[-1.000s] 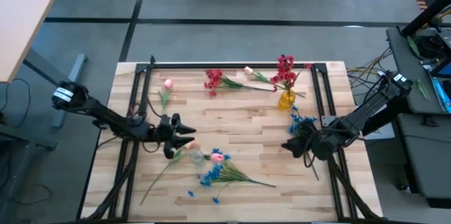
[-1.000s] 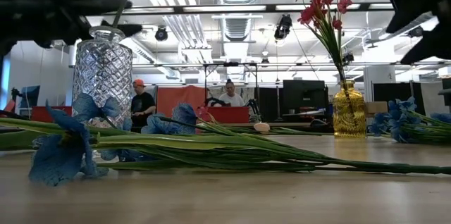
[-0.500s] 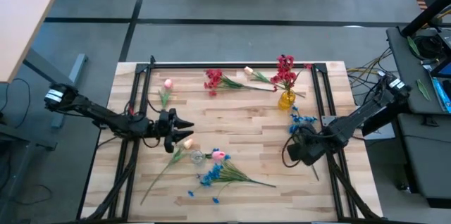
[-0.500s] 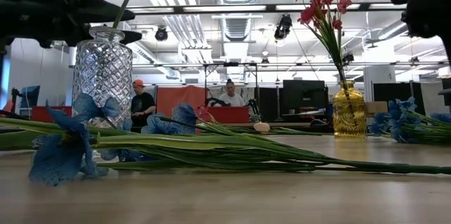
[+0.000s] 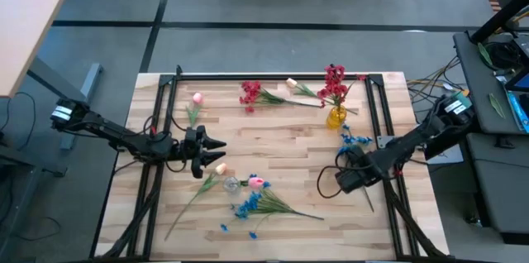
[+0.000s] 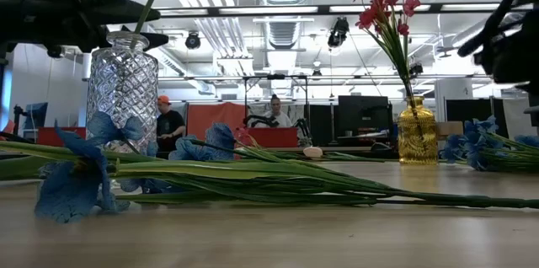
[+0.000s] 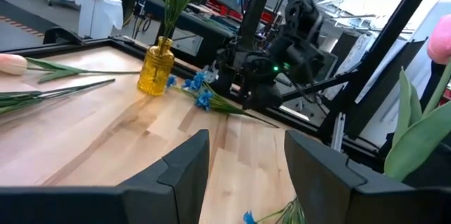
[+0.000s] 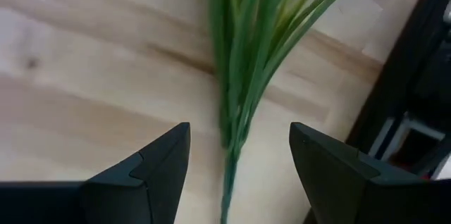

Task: Sort flowers into vase by color
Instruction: Put the top blue flowers into the yellow vase

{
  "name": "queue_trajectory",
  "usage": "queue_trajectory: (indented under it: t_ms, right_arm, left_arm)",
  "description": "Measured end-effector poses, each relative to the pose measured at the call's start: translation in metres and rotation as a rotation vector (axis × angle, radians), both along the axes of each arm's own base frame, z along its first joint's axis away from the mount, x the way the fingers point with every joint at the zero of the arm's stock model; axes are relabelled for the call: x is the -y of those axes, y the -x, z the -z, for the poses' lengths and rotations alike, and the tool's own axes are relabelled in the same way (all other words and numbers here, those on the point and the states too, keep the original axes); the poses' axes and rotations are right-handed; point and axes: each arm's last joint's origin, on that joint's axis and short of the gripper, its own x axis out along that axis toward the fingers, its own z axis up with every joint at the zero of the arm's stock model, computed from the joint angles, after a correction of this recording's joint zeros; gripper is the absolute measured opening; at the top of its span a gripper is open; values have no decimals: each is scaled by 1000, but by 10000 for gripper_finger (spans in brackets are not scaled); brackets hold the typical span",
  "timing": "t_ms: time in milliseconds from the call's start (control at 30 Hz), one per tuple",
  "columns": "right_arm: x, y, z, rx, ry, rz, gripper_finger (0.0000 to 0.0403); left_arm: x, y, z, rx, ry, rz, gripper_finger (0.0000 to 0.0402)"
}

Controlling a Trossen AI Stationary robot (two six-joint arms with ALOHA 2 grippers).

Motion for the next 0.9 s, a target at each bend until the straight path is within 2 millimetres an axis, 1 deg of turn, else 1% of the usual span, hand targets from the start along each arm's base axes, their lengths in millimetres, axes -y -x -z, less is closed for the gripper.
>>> queue_trajectory:
  t_ms: [133, 233, 400, 500, 600, 733, 900]
  right_arm:
    - [10, 6, 9, 0, -5, 11, 234]
    - [12, 9, 18, 14, -17, 18, 227]
    - [13, 10, 32, 59, -55, 21, 207]
    - [13, 11, 36, 82, -69, 24, 187]
    - [13, 11, 37, 89, -72, 37, 156]
    - [12, 8, 34, 103, -81, 37, 101]
    - [9, 3, 20, 160, -122, 14, 33]
  left_arm:
    - [0, 0, 1, -9, -3, 0, 170]
    - [0, 0, 1, -12, -4, 1, 170]
    - [0, 0, 2, -18, -5, 1, 170]
    - [0, 0, 2, -17, -5, 0, 170]
    - [0, 0, 2, -17, -5, 0, 170]
    - [0, 0, 2, -17, -5, 0, 170]
    - [0, 0, 2, -17, -5, 0, 170]
